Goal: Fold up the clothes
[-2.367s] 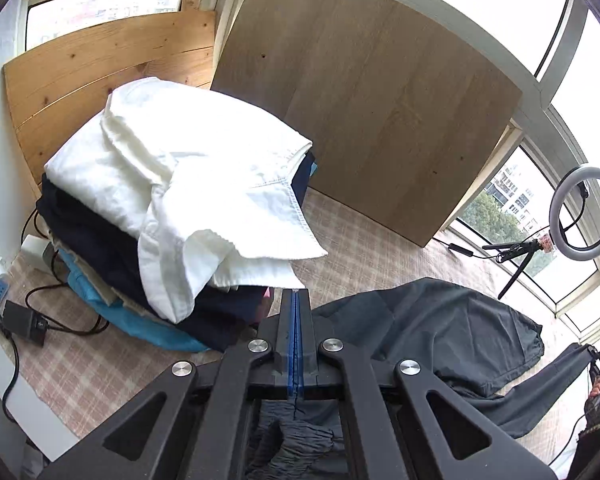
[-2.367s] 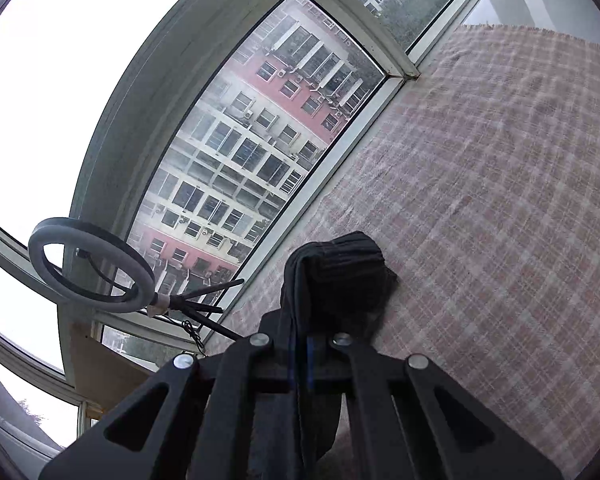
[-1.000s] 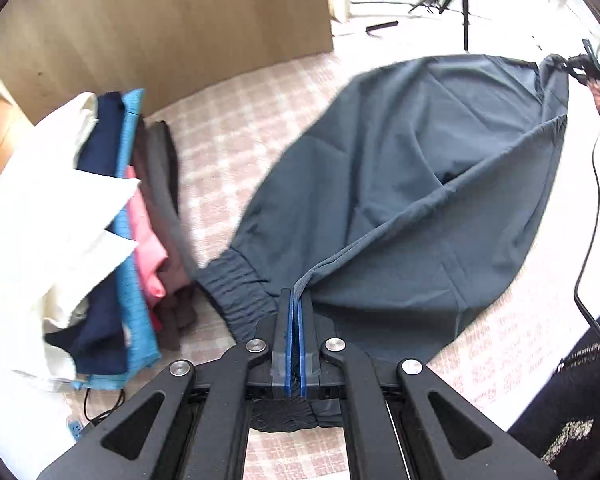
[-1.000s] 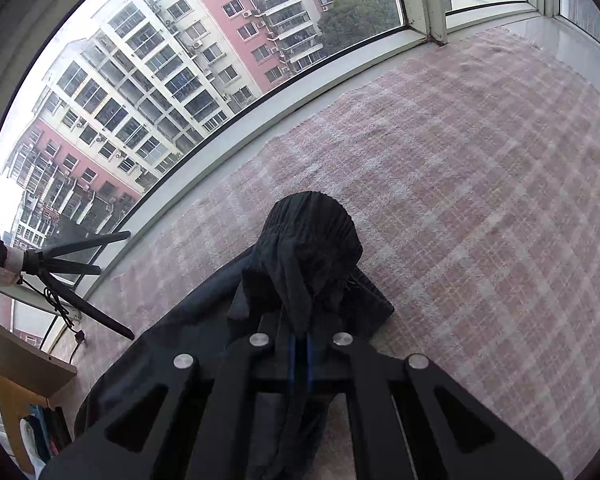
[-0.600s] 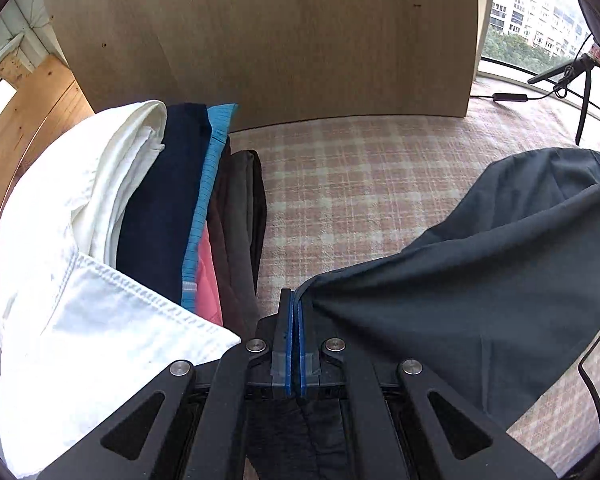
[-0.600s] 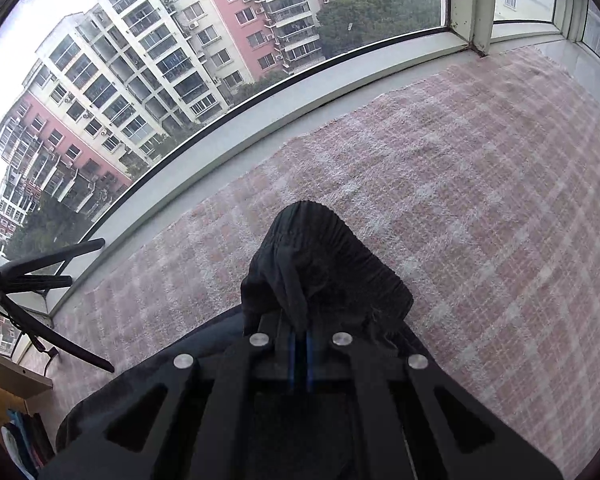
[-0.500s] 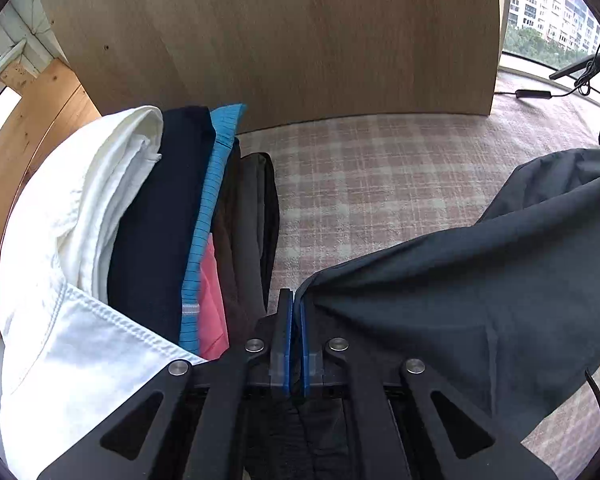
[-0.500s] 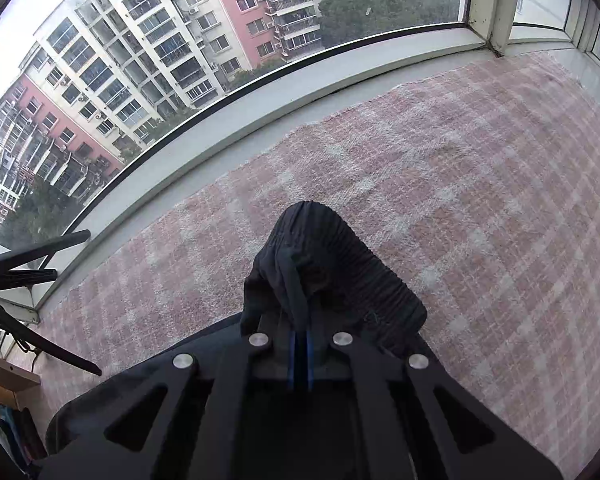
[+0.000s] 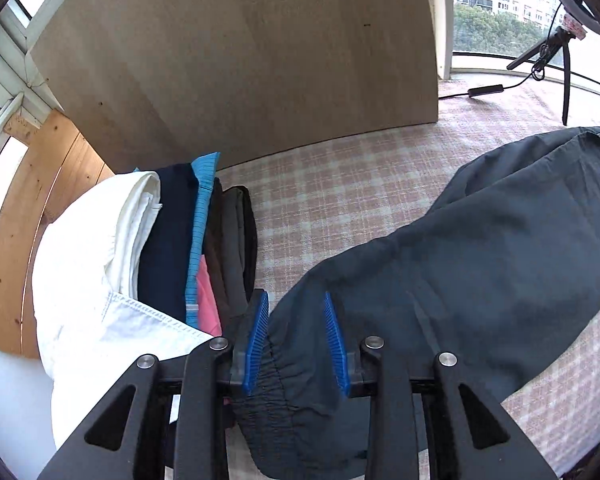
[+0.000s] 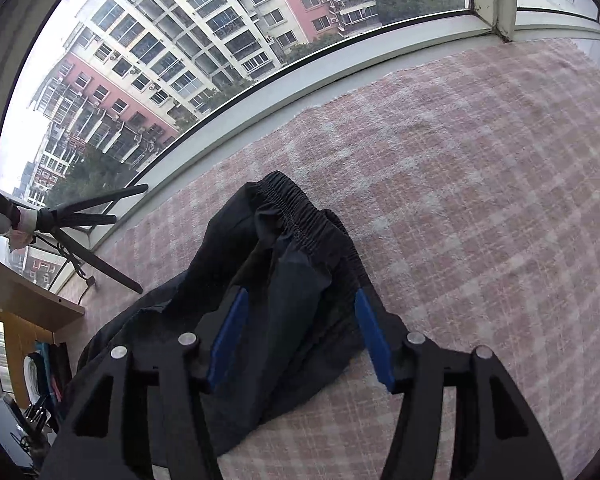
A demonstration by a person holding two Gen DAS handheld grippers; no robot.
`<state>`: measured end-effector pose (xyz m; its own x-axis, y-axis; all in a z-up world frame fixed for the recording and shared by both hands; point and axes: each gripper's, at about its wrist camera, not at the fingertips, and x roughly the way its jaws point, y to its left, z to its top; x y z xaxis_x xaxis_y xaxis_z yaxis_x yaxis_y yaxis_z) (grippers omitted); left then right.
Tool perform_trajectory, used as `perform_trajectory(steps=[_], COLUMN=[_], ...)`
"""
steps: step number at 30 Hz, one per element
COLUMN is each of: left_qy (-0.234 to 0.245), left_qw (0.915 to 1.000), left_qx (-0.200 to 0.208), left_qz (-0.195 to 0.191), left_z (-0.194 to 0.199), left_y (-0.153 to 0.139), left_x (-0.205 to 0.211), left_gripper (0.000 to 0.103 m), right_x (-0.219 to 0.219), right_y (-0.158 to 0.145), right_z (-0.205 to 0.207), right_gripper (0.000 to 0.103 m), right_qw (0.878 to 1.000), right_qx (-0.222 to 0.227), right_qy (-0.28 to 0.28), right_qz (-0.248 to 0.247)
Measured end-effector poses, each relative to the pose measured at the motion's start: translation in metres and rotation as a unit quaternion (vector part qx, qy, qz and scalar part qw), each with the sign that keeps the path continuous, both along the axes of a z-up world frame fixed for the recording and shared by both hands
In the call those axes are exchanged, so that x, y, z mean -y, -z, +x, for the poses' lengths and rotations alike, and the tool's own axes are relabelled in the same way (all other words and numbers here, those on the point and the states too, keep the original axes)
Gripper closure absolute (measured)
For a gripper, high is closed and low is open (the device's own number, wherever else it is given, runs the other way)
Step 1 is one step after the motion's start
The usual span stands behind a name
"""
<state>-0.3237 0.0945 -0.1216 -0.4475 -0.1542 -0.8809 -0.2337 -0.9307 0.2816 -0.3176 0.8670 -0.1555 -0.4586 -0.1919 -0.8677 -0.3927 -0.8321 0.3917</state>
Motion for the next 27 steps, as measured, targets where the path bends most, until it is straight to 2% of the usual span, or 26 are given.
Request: perform_trajectory(steps=[3,5,7,9,12,14,16,17,18,19,21,24,26,27], left_qy=[0.03,0.048,0.067,0.091,0.128,0.155,0.19,0.209,0.223,0.231,0.238,0.251,0.261,0.263], left_qw=[0.9981,0.994,0.9899,0.9872,0.9816,0.9772,0.9736,0.9712,0.9687,0.9667,0.9643,0.9605,0.9576,0.9567], left_qx=[0.032,0.063,0.093,0.108,0.111,0.109,0.092,0.083,0.078,0.079,0.089,0.096,0.099,0.103], left_qz=[0.044,0.076,0.084,0.074,0.087,0.096,0.085,0.079,0.077,0.078,0.076,0.072,0.072,0.07], left_z=[0.023,0.036,0.047,0.056,0.054,0.041,0.022,0.012,0.001,-0.01,-0.028,-0.039,-0.04,-0.04], left_y=[0.015,0.032,0.052,0.063,0.062,0.058,0.058,0.058,0.06,0.063,0.072,0.079,0.082,0.085], left_x=[-0.027,-0.046,-0.067,-0.089,-0.119,-0.145,-0.178,-0.195,-0.211,-0.225,-0.247,-0.266,-0.273,-0.276], left_gripper=[0.074,0.074,0.074,0.074,0.074,0.073,0.07,0.068,0.066,0.066,0.066,0.066,0.066,0.066], right_x=[0.003,0.013,0.032,0.042,0.044,0.045,0.049,0.051,0.052,0.053,0.053,0.047,0.049,0.051], right_y=[0.021,0.033,0.042,0.042,0.039,0.047,0.054,0.058,0.059,0.057,0.051,0.03,0.031,0.033], right_z=[0.02,0.023,0.013,0.003,-0.007,-0.017,-0.022,-0.024,-0.023,-0.02,-0.011,0.019,0.025,0.026], right_gripper=[0.048,0.049,0.049,0.049,0.049,0.049,0.052,0.068,0.092,0.1,0.1,0.1,0.097,0.08], right_qw=[0.998,0.994,0.994,0.995,0.994,0.997,0.998,0.998,0.997,0.997,0.995,0.982,0.985,0.988], right_qx=[-0.029,-0.047,-0.054,-0.062,-0.085,-0.059,-0.05,-0.047,-0.051,-0.06,-0.08,-0.127,-0.102,-0.082], right_qy=[0.009,0.004,-0.014,-0.019,-0.012,-0.007,-0.013,-0.017,-0.015,-0.009,0.005,0.018,0.002,-0.009], right_qz=[-0.059,-0.098,-0.095,-0.073,-0.065,-0.053,-0.048,-0.046,-0.047,-0.05,-0.063,-0.137,-0.136,-0.128])
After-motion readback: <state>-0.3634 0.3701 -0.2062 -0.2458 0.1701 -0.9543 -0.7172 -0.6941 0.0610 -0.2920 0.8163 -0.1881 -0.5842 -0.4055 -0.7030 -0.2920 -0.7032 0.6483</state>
